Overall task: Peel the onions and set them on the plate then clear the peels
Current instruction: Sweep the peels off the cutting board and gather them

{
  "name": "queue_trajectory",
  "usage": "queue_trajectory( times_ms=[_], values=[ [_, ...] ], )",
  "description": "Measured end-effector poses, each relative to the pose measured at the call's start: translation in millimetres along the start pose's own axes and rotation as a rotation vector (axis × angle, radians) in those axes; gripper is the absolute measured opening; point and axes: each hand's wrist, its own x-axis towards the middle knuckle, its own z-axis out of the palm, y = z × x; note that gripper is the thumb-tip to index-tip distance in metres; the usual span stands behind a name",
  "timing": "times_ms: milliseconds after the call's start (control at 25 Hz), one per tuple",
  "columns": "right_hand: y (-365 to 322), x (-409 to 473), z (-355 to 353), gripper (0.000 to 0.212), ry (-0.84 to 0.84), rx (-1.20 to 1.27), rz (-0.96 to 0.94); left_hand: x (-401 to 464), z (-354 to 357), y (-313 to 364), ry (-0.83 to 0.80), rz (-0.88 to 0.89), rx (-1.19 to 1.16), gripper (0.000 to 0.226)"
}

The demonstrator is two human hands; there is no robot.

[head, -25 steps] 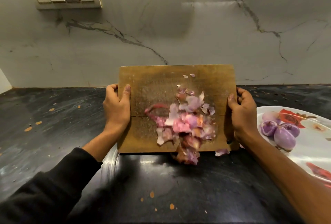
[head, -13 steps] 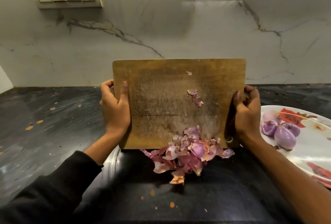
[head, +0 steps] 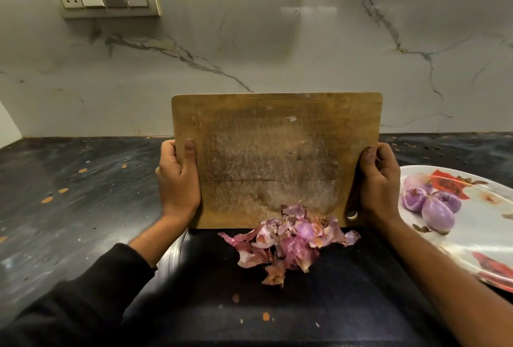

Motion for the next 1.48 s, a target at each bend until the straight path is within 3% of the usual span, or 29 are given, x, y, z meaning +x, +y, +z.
queue_trajectory(
  times_ms=[400,840,1320,1480],
  values=[
    [-3.0,2.2,4.2,0.019,0.055,0.031,-0.054,0.3,-0.1,3.7,0.004,0.062,-0.032,0.015],
    [4.8,1.4,3.2,0.018,-0.095,0.105,0.061,4.2,0.9,-7.2,-0.007,0.065,-0.029,0.017],
    [6.2,10.9,1.0,0.02,-0.078,0.065,0.043,5.7,8.8,-11.1,-0.016,0.078,-0.056,0.008],
    [13.9,11.4,1.3,0.016,-0.085,0.085,0.08,7.8,12.4,-17.1,-0.035,0.043,-0.033,0.015]
  ],
)
